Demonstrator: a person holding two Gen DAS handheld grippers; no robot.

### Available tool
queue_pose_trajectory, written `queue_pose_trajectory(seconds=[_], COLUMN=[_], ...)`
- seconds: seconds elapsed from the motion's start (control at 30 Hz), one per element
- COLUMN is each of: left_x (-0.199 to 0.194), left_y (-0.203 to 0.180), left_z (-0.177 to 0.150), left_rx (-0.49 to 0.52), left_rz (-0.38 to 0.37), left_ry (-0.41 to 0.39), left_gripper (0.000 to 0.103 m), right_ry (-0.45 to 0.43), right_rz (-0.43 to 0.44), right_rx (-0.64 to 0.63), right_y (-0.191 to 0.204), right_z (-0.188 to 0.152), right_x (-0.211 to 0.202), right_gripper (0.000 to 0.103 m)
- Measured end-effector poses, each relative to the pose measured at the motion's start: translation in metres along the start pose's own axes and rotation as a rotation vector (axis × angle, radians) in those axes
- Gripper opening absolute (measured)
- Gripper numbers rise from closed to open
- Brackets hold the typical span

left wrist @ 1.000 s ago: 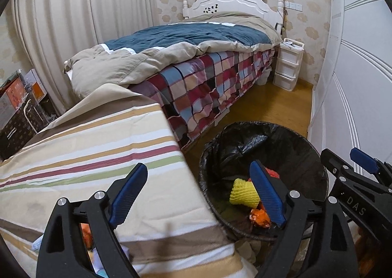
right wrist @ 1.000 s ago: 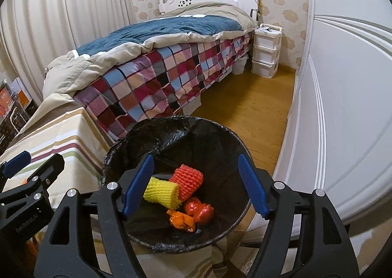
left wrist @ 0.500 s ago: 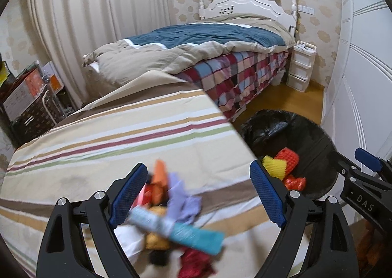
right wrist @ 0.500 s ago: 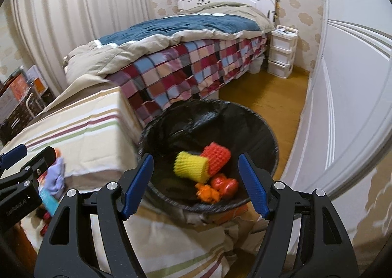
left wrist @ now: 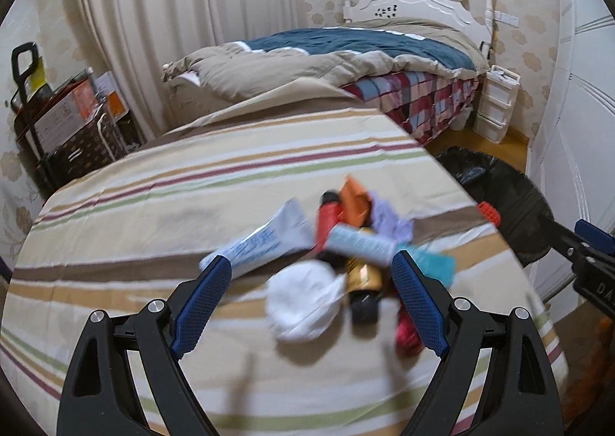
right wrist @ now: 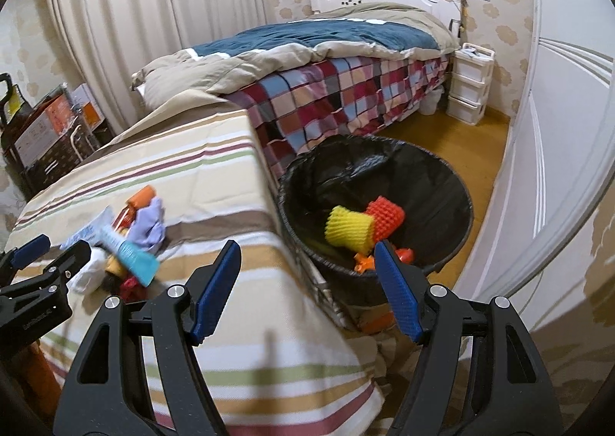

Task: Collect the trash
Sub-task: 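Move both tools back toward the remaining trash on the table, then grasp the white tissue with the left tool and lift it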

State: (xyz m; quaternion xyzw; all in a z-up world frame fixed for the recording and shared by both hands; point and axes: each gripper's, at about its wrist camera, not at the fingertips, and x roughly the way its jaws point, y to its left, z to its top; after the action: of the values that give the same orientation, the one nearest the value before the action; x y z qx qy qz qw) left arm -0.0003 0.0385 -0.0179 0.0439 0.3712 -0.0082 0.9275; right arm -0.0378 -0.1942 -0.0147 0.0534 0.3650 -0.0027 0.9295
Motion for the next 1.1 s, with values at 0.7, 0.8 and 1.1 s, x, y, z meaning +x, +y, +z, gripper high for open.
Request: queue_pose_trajectory(seconds=[0.7,0.8,1.1], left_x=[0.02,0.023,0.022], left_y=[0.019,0.017,0.011], left_z=[-0.021,-0.021,-0.024], left_rx=[-0.036,-0.027,0.008], left_rz=[-0.041,-0.054,-0.099], left_ry=[0.091,0.099,0.106], left_gripper=[0.071,0.066,0.041], right_ry=[0.01,0.014,0.024], right_rz=[0.044,0.047,0.063], right_rx=[-0.051,-0.059,-0.095], right_y=[0.027,0.031,0.047], right_z=[-0.015,-0.015,-0.014], right_x=[-0.003,-0.002,0.001], right_gripper=[0.07,0.07,0.07])
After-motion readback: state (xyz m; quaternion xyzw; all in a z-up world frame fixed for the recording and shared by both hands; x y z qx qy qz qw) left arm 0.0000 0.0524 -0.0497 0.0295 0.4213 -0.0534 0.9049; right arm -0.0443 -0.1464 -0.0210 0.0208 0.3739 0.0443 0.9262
